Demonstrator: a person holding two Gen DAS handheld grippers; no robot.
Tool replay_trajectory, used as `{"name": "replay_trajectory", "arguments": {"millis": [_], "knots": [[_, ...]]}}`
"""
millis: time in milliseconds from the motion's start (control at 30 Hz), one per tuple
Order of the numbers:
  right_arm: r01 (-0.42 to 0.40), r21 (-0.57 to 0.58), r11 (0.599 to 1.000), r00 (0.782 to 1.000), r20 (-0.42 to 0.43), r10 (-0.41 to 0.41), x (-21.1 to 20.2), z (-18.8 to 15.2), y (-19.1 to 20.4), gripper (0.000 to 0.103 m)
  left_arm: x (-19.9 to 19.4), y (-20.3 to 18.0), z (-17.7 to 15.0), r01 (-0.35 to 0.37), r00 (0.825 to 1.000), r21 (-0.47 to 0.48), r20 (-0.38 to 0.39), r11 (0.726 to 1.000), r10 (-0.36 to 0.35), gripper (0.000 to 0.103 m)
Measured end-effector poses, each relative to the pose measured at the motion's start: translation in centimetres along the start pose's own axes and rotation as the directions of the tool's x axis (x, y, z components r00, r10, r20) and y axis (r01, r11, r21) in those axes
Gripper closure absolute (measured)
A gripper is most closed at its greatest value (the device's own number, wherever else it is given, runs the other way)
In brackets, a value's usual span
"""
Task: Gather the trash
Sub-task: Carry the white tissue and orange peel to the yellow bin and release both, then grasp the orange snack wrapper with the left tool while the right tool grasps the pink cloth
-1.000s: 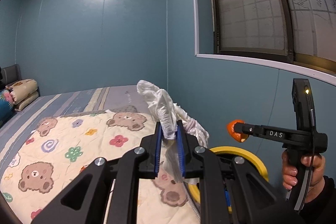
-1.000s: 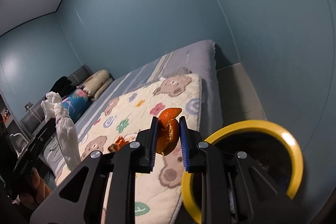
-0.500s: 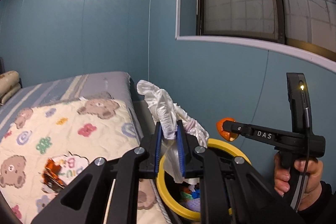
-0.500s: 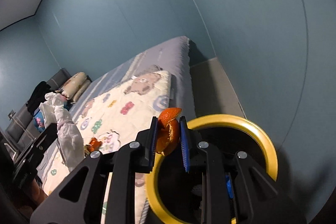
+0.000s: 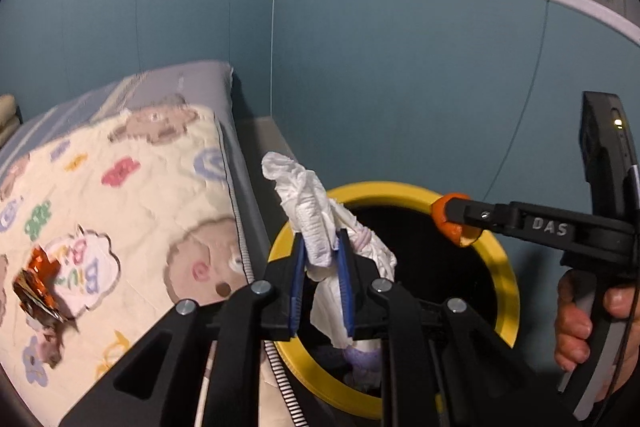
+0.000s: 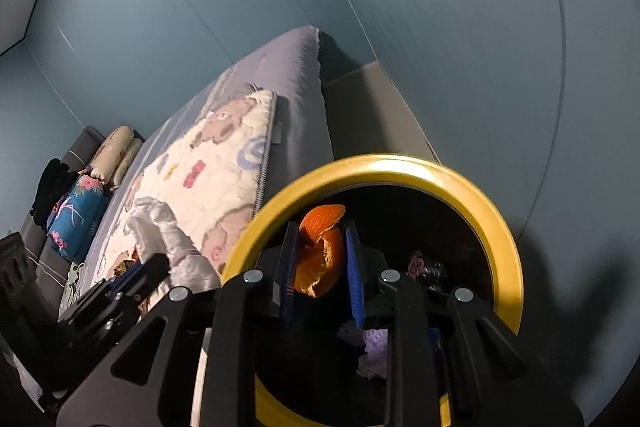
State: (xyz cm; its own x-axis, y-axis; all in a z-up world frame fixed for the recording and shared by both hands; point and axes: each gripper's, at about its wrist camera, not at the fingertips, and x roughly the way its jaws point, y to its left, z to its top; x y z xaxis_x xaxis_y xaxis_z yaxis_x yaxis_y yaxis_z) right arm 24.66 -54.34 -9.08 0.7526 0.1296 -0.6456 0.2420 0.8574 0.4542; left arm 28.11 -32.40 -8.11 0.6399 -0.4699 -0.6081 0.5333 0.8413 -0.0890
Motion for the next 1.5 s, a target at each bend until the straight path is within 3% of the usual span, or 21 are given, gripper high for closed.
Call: {"name": "replay_trajectory", "arguments": {"millis": [167, 233, 367, 500, 667, 867, 1000, 1300, 1500], "knots": [[0.021, 0.012, 1.000, 1.000, -0.002, -0.021, 0.0, -0.1, -0.4, 0.073, 1.0, 0.5, -0.4, 0.004, 1.000, -0.030, -0.028, 1.000, -0.005, 0.081], [0.031, 0.015, 0.999, 0.999, 0.011, -0.031, -0.5, -0.2, -0.4, 0.067, 1.1, 1.0, -0.3, 0.013, 0.999, -0.050, -0.033, 0.999, -0.014, 0.070], [0.077, 0.014, 0.997, 0.996, 0.044, -0.077, -1.4, -0.1, -0.3, 0.048, 0.8, 1.8, -0.4, 0.012, 0.999, -0.098, -0.041, 0.995, -0.016, 0.036], [0.090, 0.019, 0.996, 0.995, 0.035, -0.090, -1.5, -0.4, -0.1, 0.032, -0.1, 3.6, -0.8, -0.053, 0.998, -0.114, -0.031, 0.992, 0.050, 0.018], [0.022, 0.008, 1.000, 0.999, 0.026, -0.022, -1.7, -1.2, 1.4, 0.021, -1.2, 6.6, -1.0, -0.132, 0.991, -0.126, -0.036, 0.983, 0.128, 0.016], [-0.126, -0.121, 0.985, 0.992, -0.035, 0.123, -0.8, -2.7, 7.3, 0.019, -3.2, 11.3, -1.3, -0.213, 0.977, -0.143, -0.032, 0.967, 0.211, 0.015], [-0.215, -0.187, 0.958, 0.975, -0.089, 0.202, 0.2, -4.1, 11.9, 0.018, -4.2, 15.3, -1.8, -0.267, 0.964, -0.190, -0.045, 0.945, 0.264, 0.015], [-0.276, -0.317, 0.907, 0.954, -0.206, 0.218, 3.1, -7.3, 20.4, 0.017, -6.1, 23.5, -3.3, -0.414, 0.910, -0.241, -0.077, 0.878, 0.408, 0.015], [-0.312, -0.345, 0.885, 0.935, -0.277, 0.221, 5.2, -8.7, 23.3, 0.016, -6.9, 27.7, -4.6, -0.443, 0.896, -0.276, -0.111, 0.853, 0.430, 0.015]]}}
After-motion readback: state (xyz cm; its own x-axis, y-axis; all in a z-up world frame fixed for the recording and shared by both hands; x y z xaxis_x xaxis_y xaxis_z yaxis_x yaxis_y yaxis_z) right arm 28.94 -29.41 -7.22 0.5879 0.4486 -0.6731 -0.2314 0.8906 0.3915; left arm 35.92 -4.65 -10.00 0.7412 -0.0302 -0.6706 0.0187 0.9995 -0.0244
